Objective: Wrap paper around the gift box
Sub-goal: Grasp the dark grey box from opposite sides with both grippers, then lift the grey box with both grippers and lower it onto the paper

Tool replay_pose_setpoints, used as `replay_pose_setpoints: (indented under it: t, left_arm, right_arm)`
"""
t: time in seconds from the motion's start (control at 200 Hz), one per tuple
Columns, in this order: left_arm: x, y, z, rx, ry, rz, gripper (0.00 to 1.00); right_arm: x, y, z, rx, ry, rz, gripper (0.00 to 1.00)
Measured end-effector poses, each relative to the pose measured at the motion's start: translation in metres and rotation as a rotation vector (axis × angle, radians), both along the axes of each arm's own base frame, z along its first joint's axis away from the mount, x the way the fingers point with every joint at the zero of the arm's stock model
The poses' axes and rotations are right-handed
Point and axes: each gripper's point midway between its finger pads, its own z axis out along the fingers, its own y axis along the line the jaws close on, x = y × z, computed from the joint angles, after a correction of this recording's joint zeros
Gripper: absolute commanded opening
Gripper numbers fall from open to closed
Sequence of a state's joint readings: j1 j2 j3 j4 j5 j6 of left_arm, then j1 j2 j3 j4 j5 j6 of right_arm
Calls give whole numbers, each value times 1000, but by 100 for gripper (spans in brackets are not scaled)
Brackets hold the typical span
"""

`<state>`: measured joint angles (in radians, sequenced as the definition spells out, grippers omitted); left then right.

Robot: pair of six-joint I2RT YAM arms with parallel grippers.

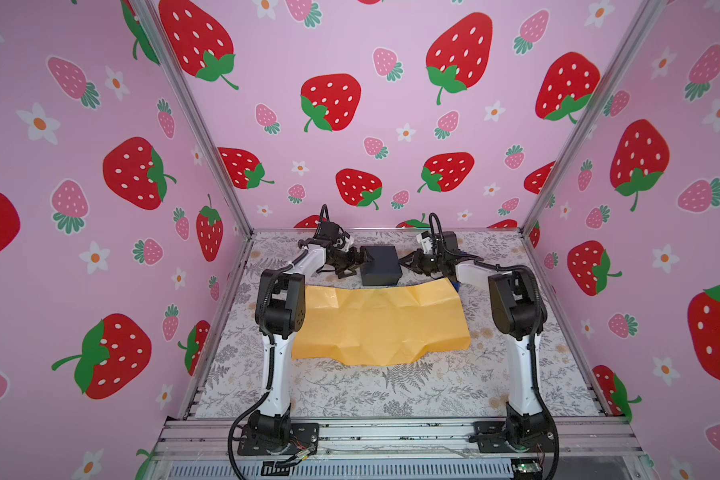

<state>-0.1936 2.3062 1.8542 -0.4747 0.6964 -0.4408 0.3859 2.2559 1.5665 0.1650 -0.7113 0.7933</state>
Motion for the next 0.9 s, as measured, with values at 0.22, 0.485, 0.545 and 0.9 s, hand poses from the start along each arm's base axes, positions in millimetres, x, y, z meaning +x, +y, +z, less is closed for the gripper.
replay_pose_setpoints:
  t: [0.22, 0.485, 0.545, 0.9]
  left_arm:
    - [1, -8, -2, -74, -4, 8, 100]
    - [6, -18, 2, -157, -21, 20, 100]
    - [8, -20, 3, -177, -27, 22, 100]
    - [10, -41, 14, -245, -52, 8, 88]
  right_arm:
    - [1, -1, 0, 0, 1, -2, 18]
    - [1, -2, 0, -2, 0, -4, 18]
    - [1, -2, -1, -3, 1, -6, 18]
    - [1, -9, -11, -33, 31, -32, 18]
